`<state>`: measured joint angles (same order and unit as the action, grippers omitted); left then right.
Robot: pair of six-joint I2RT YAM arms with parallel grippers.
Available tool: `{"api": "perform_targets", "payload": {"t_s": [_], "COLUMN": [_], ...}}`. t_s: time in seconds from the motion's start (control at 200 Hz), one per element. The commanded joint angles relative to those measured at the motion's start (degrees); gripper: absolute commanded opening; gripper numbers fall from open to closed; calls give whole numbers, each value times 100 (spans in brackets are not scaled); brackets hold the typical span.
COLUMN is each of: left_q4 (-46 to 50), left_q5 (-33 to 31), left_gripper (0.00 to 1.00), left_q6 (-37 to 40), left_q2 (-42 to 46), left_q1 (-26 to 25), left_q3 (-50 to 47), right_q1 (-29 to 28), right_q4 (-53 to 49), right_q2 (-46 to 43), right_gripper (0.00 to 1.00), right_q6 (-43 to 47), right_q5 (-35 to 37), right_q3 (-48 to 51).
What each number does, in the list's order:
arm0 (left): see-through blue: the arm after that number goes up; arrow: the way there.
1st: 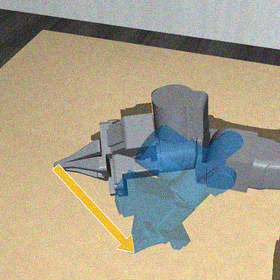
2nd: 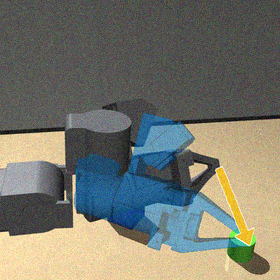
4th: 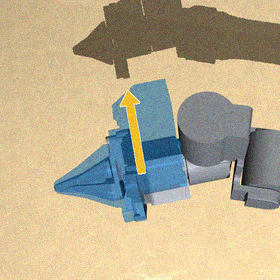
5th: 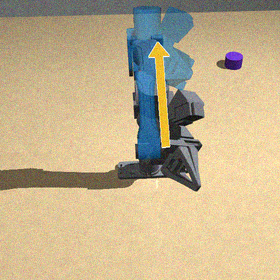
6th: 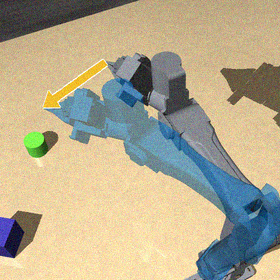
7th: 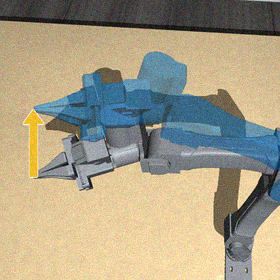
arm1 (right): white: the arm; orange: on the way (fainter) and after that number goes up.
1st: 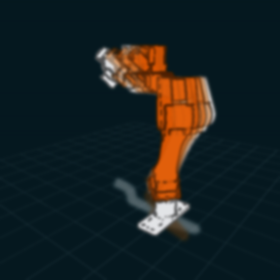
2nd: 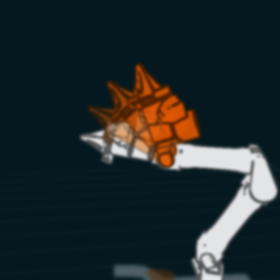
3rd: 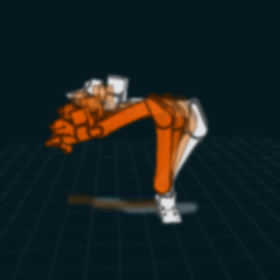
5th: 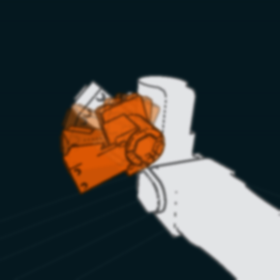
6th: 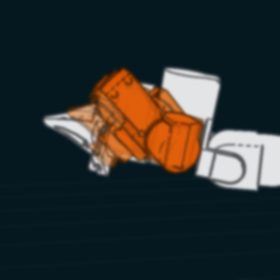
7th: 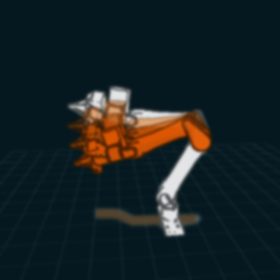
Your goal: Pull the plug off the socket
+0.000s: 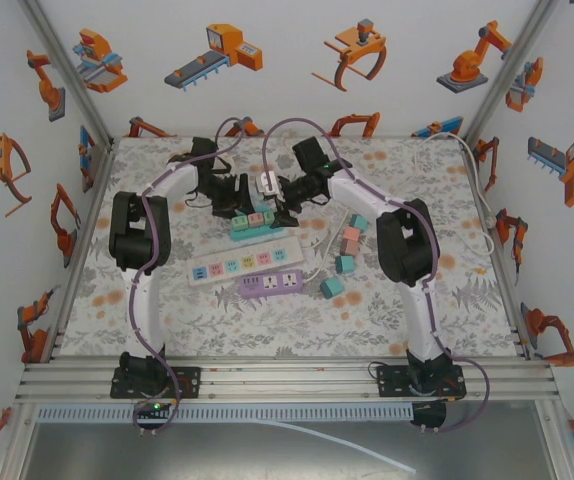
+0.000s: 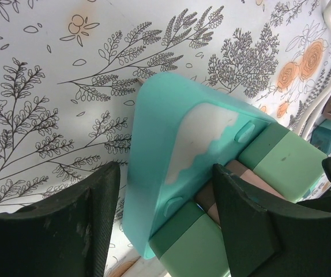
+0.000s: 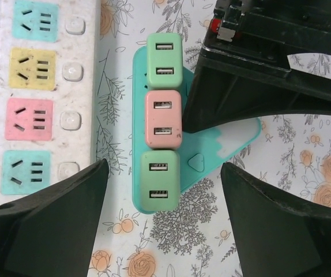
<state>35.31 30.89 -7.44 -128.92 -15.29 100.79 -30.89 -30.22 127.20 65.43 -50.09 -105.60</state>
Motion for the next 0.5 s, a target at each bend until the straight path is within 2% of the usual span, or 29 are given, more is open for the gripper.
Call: {"api": "perform_targets", "payload": {"t_s": [0.0, 0.16, 0.34, 0.491], "left_q4": [130, 186, 208, 205], "left_q5": [-130, -176, -215, -272], "left_gripper": [60, 60, 60, 60], "left_q6": [112, 155, 155, 145], "left_q2": [-164, -164, -177, -215], "left_q1": [-6, -33, -51, -62], "left_q3": [15, -15, -22, -11], "right_q1": [-30, -30, -57, -90], "right_q4": [50, 268, 297, 297], "right_q2": [180, 296, 354, 275], "right_gripper": [69, 61, 33, 26], "right_q6": [106, 119, 75, 36], "right_q5": [215, 484, 362, 171], "right_q3": [25, 23, -7, 46]}}
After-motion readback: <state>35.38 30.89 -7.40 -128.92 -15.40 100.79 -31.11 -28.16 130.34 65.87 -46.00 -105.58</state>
